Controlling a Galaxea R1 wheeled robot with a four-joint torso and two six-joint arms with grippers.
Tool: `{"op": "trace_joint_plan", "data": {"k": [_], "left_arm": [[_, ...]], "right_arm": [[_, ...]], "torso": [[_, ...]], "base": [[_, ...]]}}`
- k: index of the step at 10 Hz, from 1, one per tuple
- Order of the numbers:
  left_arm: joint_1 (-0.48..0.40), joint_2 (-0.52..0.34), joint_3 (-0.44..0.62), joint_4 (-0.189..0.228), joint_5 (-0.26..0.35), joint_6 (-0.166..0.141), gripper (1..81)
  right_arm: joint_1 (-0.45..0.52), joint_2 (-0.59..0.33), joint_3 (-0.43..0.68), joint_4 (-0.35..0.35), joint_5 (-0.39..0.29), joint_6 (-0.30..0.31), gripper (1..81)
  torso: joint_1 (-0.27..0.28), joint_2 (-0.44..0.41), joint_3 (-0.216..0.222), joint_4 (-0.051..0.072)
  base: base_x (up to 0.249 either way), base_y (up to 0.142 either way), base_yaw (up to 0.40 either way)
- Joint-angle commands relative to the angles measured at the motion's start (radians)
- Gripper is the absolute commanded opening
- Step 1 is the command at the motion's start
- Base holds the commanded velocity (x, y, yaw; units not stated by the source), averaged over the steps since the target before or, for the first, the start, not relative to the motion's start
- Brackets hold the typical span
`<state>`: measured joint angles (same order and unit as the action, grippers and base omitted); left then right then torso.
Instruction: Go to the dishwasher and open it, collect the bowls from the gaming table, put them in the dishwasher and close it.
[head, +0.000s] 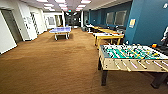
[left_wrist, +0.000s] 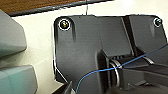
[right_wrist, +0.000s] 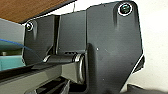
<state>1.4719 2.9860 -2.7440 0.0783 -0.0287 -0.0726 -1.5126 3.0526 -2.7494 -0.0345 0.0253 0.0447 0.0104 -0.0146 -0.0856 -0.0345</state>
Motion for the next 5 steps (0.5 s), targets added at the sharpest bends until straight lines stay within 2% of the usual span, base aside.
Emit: {"op": "trace_joint_plan", "data": {"k": [1,3,5], "left_arm": [[-0.044,-0.008,-0.003,0.008,0.055,0.007,81.1],[-0.044,-0.01,-0.003,0.006,0.053,0.007,81.1],[-0.044,-0.01,-0.003,0.003,0.053,0.007,81.1]], "right_arm": [[0.039,0.002,0.002,0.001,-0.057,-0.005,81.1],[0.039,0.002,0.002,0.001,-0.056,-0.005,81.1],[0.039,0.002,0.002,0.001,-0.058,-0.005,81.1]], "torso": [[0.0,0.0,0.0,0.0],[0.0,0.0,0.0,0.0],[0.0,0.0,0.0,0.0]], "base": [[0.0,0.0,0.233],[0.0,0.0,0.142],[0.0,0.0,0.0]]}}
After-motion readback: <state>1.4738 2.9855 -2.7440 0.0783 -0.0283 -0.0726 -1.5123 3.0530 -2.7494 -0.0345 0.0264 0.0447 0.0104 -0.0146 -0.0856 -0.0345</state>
